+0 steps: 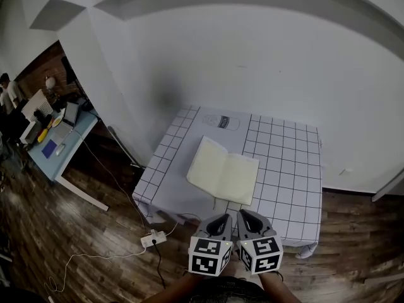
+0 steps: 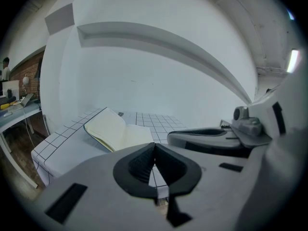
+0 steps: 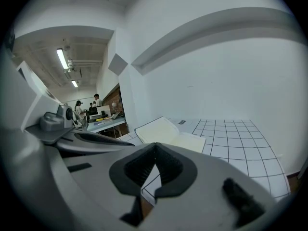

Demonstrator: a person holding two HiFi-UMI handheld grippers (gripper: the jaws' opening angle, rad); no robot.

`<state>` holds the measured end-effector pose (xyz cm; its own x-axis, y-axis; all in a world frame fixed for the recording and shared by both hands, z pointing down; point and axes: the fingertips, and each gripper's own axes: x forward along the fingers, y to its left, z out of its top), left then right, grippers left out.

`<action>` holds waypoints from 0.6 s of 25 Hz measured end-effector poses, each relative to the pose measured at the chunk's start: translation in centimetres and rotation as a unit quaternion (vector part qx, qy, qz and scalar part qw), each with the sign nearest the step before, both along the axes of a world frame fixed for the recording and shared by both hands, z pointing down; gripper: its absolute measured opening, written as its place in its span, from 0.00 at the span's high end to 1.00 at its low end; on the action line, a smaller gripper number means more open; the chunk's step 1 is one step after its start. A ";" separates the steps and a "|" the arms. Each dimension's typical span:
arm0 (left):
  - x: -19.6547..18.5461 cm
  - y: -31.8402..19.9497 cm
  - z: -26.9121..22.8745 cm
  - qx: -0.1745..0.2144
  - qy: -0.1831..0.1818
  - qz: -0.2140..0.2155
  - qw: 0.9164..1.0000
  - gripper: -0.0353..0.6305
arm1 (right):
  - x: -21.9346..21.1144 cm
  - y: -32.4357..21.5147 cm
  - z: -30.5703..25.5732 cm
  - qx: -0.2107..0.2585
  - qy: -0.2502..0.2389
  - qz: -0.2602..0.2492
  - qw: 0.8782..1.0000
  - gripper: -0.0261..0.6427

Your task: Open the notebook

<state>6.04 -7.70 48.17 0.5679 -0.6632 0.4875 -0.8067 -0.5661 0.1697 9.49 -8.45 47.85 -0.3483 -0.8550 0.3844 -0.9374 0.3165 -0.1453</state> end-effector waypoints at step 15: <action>0.1 0.4 -0.3 0.003 -0.005 0.005 1.000 0.93 | -0.1 0.4 -0.3 0.004 -0.006 0.004 1.000 0.94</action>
